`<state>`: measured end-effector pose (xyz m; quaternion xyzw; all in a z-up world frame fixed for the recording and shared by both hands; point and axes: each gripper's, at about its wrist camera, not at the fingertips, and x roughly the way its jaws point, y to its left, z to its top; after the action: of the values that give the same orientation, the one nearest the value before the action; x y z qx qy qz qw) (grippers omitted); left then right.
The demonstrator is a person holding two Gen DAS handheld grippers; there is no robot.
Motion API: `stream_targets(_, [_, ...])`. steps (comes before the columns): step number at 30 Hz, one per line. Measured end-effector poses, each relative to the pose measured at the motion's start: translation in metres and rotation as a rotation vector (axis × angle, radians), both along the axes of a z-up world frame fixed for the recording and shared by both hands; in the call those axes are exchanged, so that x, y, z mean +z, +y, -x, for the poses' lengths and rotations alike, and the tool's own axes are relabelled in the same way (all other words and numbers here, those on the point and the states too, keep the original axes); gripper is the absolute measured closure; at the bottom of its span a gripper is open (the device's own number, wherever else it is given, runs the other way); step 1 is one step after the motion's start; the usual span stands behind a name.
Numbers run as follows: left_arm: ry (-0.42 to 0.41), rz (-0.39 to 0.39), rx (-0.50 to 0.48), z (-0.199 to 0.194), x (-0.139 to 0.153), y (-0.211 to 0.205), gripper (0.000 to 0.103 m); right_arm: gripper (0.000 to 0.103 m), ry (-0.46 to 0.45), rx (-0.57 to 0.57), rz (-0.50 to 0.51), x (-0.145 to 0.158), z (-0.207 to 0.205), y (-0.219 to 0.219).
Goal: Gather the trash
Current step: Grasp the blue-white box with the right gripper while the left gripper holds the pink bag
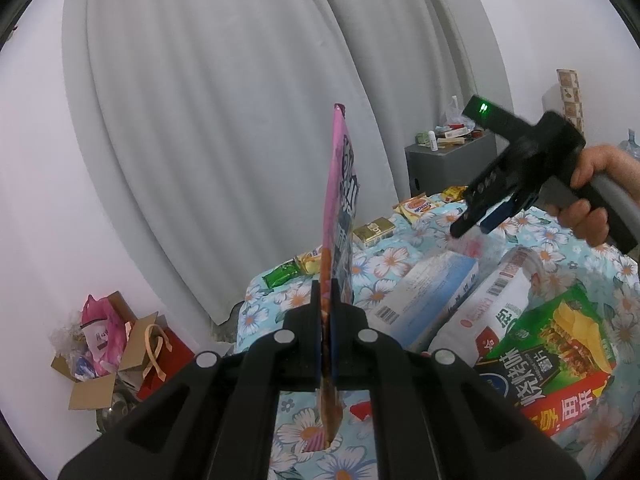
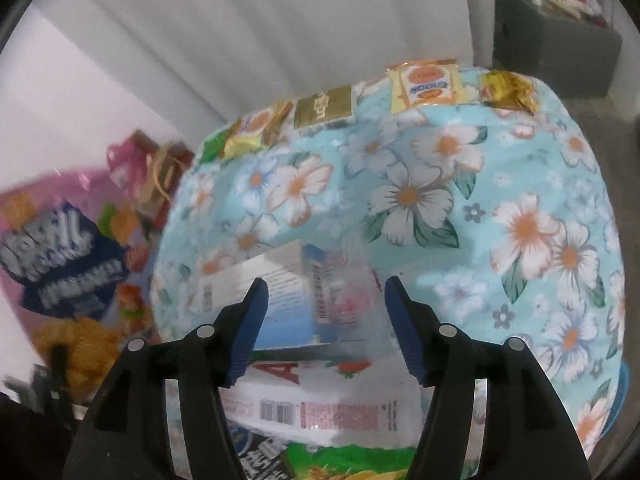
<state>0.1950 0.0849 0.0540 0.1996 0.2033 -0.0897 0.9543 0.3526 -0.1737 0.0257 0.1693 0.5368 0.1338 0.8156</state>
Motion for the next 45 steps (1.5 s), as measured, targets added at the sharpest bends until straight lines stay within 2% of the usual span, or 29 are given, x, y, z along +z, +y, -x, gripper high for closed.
stream_targets(5, [0.000, -0.002, 0.001, 0.000, 0.000, 0.000, 0.100, 0.040, 0.027, 0.069, -0.112, 0.008, 0.007, 0.002])
stream_targets(11, [0.000, -0.004, 0.004, 0.001, 0.001, 0.001, 0.100, 0.040, -0.130, -0.124, -0.055, 0.040, 0.017, -0.030])
stream_targets(14, [0.001, -0.007, 0.004, 0.000, 0.001, 0.001, 0.100, 0.040, -0.145, -0.121, -0.084, 0.046, 0.016, -0.034])
stream_targets(16, [0.002, -0.008, 0.005, 0.000, 0.000, 0.000, 0.100, 0.035, -0.107, -0.060, -0.110, 0.040, 0.011, -0.027])
stream_targets(18, [0.003, -0.008, 0.005, -0.001, 0.000, 0.000, 0.100, 0.034, -0.008, 0.024, -0.159, 0.019, 0.001, -0.011])
stream_targets(21, [0.004, -0.008, 0.005, 0.000, 0.001, 0.000, 0.100, 0.034, 0.097, 0.064, -0.108, -0.005, -0.008, 0.001])
stream_targets(24, [0.004, -0.012, 0.005, 0.001, 0.002, 0.001, 0.100, 0.034, 0.209, 0.063, -0.109, -0.037, -0.024, 0.007])
stream_targets(29, [0.005, -0.014, 0.008, -0.001, 0.001, 0.002, 0.100, 0.033, 0.308, 0.091, -0.140, -0.064, -0.038, 0.012])
stream_targets(33, [0.007, -0.015, 0.011, -0.001, 0.001, 0.002, 0.100, 0.033, 0.336, 0.121, -0.194, -0.071, -0.043, 0.014])
stream_targets(37, [0.007, -0.015, 0.012, -0.001, 0.001, 0.001, 0.100, 0.045, 0.327, 0.160, -0.150, -0.071, -0.044, 0.024])
stream_targets(40, [0.007, -0.016, 0.011, -0.001, 0.001, 0.001, 0.100, 0.055, 0.309, 0.174, -0.164, -0.067, -0.041, 0.027])
stream_targets(45, [0.003, -0.016, 0.010, 0.000, 0.001, 0.001, 0.100, 0.063, 0.248, 0.176, -0.186, -0.051, -0.033, 0.024])
